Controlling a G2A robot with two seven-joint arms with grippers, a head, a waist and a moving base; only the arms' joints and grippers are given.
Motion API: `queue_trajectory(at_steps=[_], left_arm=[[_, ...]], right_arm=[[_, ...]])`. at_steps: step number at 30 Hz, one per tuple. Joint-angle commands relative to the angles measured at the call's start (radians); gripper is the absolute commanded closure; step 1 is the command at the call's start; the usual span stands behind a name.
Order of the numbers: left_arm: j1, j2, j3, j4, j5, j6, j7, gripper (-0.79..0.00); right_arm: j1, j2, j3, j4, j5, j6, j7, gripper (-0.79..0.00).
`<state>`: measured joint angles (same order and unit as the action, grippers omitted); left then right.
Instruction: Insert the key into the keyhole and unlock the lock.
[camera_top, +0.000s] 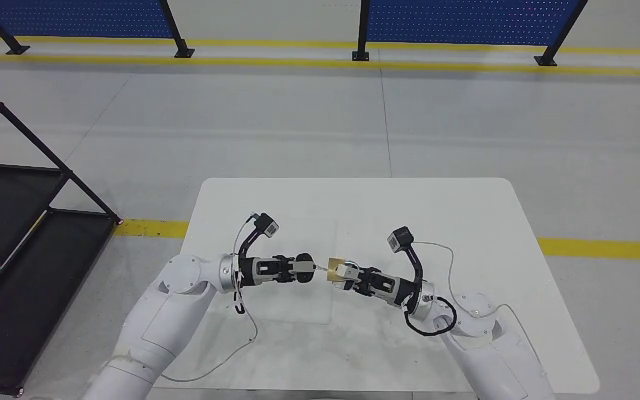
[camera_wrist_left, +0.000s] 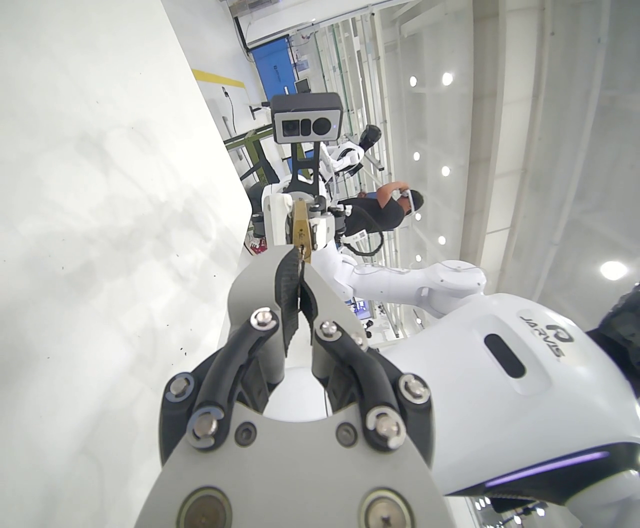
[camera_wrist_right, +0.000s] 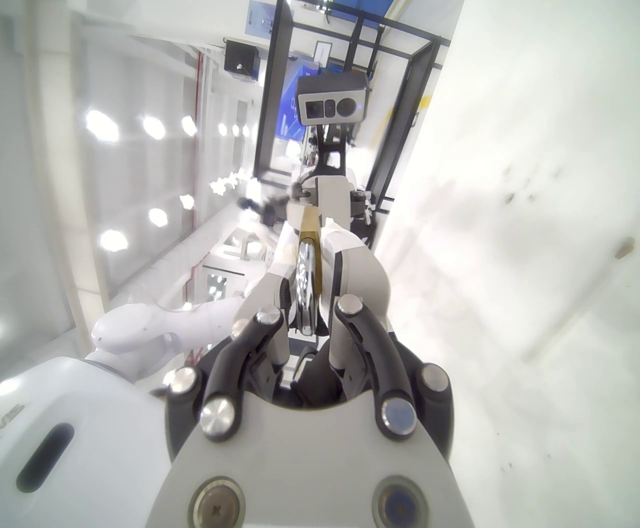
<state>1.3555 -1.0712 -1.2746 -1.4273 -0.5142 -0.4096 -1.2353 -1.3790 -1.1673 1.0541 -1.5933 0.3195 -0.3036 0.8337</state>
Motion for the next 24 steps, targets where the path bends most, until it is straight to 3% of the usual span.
queue_trajectory(at_steps=[1, 24], left_arm=[[-0.001, 0.0, 0.002, 0.0, -0.001, 0.0, 0.0, 0.0], [0.003, 0.006, 0.009, -0.002, -0.011, -0.008, 0.029, 0.0]], right_arm=[[0.0, 0.0, 0.0, 0.0, 0.0, 0.0, 0.0, 0.0], [0.0, 0.0, 0.0, 0.0, 0.0, 0.0, 0.0, 0.0]])
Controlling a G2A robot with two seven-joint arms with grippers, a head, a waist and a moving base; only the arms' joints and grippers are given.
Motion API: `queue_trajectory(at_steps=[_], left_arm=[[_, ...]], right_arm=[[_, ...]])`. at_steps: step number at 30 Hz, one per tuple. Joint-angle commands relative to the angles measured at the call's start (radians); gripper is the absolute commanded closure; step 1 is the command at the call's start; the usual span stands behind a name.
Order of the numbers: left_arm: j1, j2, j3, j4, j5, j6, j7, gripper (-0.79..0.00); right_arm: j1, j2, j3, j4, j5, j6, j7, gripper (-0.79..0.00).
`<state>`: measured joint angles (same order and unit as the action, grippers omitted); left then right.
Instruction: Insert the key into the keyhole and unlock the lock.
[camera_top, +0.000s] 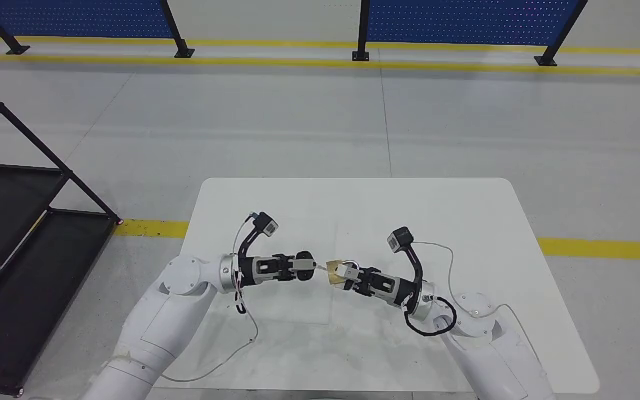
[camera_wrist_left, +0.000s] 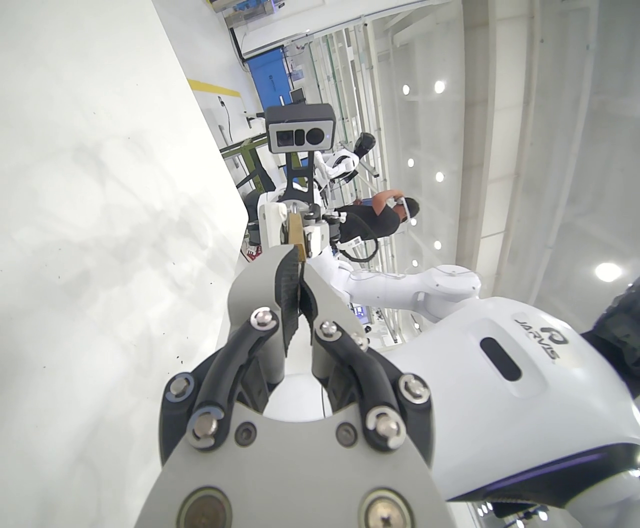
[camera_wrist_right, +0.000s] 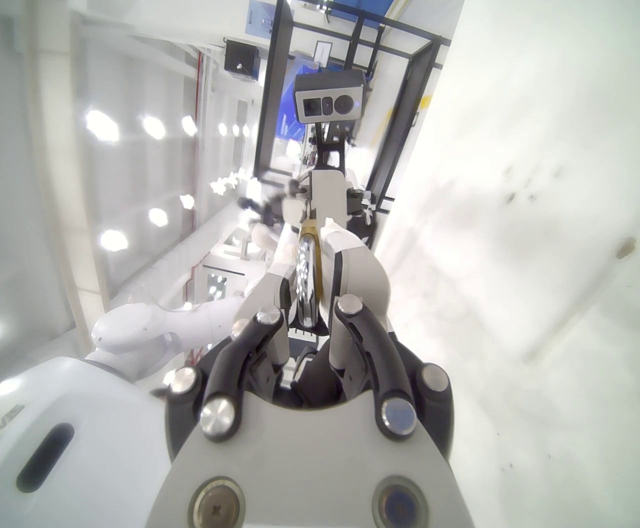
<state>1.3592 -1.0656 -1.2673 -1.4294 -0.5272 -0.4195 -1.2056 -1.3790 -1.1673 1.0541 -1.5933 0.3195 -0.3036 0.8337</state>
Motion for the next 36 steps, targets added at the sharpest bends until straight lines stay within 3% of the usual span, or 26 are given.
queue_trajectory(at_steps=[1, 29, 36], left_arm=[[-0.001, 0.0, 0.004, 0.0, 0.003, 0.004, -0.002, 0.0], [-0.001, 0.001, 0.011, -0.001, -0.018, -0.017, 0.066, 0.0], [0.029, 0.013, -0.035, -0.018, -0.045, -0.016, 0.024, 0.0]], right_arm=[[0.0, 0.0, 0.0, 0.0, 0.0, 0.0, 0.0, 0.0], [0.0, 0.0, 0.0, 0.0, 0.0, 0.0, 0.0, 0.0], [0.0, 0.0, 0.0, 0.0, 0.0, 0.0, 0.0, 0.0]])
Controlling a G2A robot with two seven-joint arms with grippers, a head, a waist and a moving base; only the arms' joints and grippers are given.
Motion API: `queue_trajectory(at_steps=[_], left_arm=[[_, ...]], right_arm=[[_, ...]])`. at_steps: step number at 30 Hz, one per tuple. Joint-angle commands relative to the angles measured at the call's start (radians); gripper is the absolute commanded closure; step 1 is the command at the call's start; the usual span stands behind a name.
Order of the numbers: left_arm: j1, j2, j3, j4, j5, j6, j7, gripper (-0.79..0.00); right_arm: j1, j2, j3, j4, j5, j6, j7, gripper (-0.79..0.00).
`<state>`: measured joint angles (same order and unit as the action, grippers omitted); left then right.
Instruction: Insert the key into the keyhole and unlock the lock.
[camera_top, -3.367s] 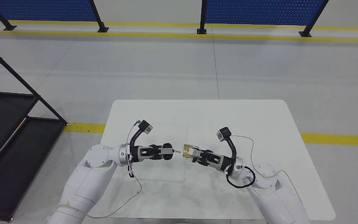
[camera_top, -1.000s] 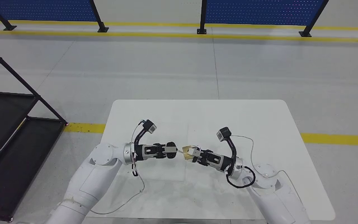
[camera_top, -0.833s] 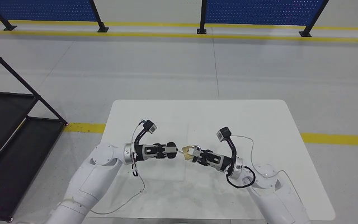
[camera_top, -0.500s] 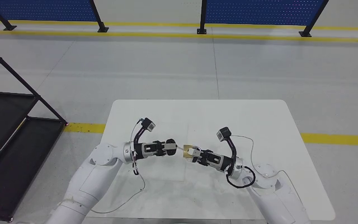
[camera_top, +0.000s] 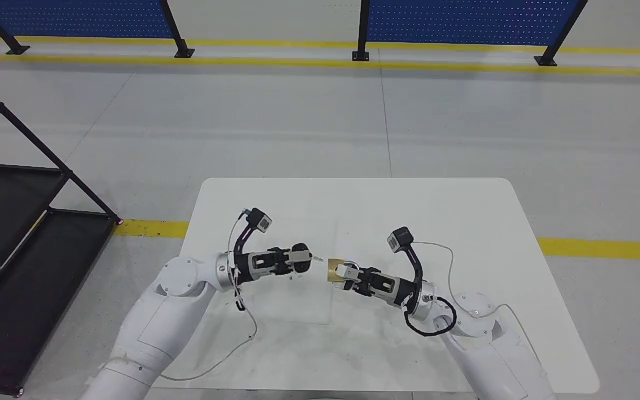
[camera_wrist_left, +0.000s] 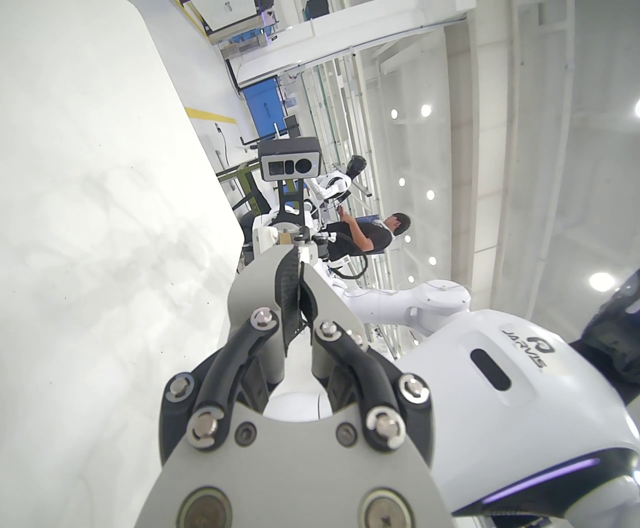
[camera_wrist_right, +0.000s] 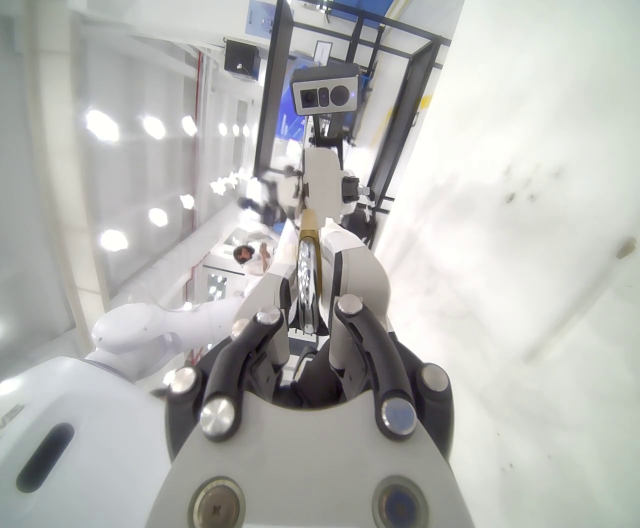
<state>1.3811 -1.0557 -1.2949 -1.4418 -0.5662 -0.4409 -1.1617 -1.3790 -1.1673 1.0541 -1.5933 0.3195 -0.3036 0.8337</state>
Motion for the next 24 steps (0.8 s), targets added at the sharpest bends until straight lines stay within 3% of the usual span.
queue_trajectory(at_steps=[1, 12, 14, 24], left_arm=[[0.01, 0.004, -0.01, -0.007, -0.014, 0.012, -0.028, 0.0], [0.01, 0.004, -0.01, -0.007, -0.014, 0.012, -0.028, 0.0], [0.014, 0.003, -0.016, -0.012, 0.019, -0.009, 0.021, 0.0], [0.06, 0.004, -0.059, -0.014, 0.54, -0.382, 0.351, 0.0]], right_arm=[[0.0, 0.0, 0.0, 0.0, 0.0, 0.0, 0.0, 0.0], [0.0, 0.0, 0.0, 0.0, 0.0, 0.0, 0.0, 0.0], [0.0, 0.0, 0.0, 0.0, 0.0, 0.0, 0.0, 0.0], [0.0, 0.0, 0.0, 0.0, 0.0, 0.0, 0.0, 0.0]])
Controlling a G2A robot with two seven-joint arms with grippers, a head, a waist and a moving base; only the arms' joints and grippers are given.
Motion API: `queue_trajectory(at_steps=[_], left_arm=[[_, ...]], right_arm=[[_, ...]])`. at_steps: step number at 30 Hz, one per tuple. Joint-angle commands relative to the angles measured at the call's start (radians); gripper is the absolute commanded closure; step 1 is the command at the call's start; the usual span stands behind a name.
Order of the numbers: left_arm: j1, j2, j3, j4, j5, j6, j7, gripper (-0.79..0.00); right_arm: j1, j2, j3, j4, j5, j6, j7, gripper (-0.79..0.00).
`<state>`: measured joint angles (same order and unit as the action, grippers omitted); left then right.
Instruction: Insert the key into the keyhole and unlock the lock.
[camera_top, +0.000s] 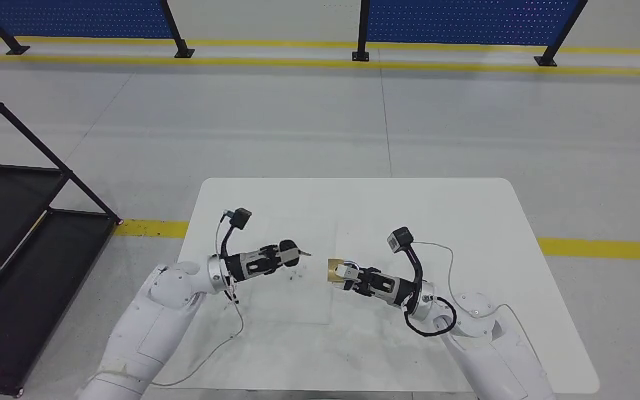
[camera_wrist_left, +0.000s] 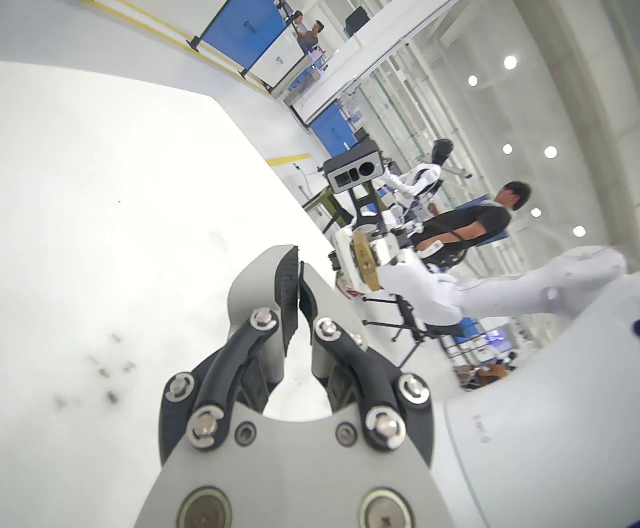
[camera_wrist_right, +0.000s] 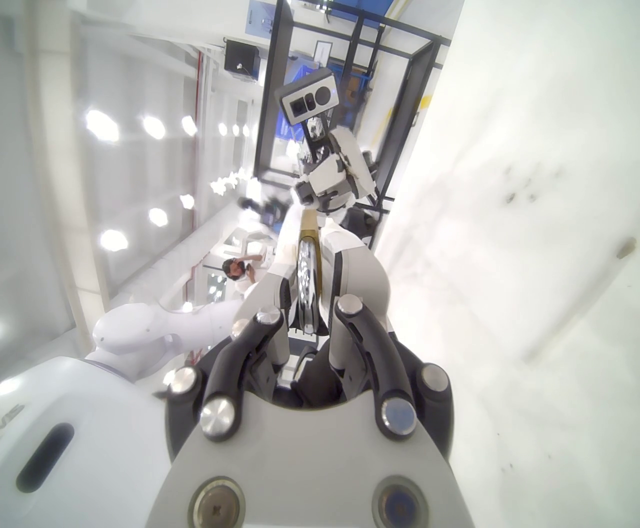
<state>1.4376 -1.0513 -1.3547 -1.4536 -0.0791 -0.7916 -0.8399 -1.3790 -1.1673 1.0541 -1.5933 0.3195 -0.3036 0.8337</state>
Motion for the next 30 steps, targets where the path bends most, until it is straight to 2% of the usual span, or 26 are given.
queue_trajectory(at_steps=[1, 4, 7, 14, 21, 30], left_arm=[[0.006, -0.001, -0.001, -0.006, 0.089, -0.06, 0.052, 0.0], [0.008, -0.001, -0.028, -0.019, 0.239, -0.172, 0.135, 0.0], [0.021, -0.009, -0.067, -0.043, 0.435, -0.221, 0.29, 0.0], [0.059, -0.011, -0.057, -0.203, 0.931, -0.221, 0.575, 0.0], [0.052, 0.001, -0.03, -0.206, 1.35, -0.221, 0.915, 0.0], [0.051, 0.001, -0.028, -0.202, 1.361, -0.221, 0.929, 0.0]], right_arm=[[0.0, 0.0, 0.0, 0.0, 0.0, 0.0, 0.0, 0.0], [0.0, 0.0, 0.0, 0.0, 0.0, 0.0, 0.0, 0.0], [0.0, 0.0, 0.0, 0.0, 0.0, 0.0, 0.0, 0.0], [0.0, 0.0, 0.0, 0.0, 0.0, 0.0, 0.0, 0.0], [0.0, 0.0, 0.0, 0.0, 0.0, 0.0, 0.0, 0.0], [0.0, 0.0, 0.0, 0.0, 0.0, 0.0, 0.0, 0.0]])
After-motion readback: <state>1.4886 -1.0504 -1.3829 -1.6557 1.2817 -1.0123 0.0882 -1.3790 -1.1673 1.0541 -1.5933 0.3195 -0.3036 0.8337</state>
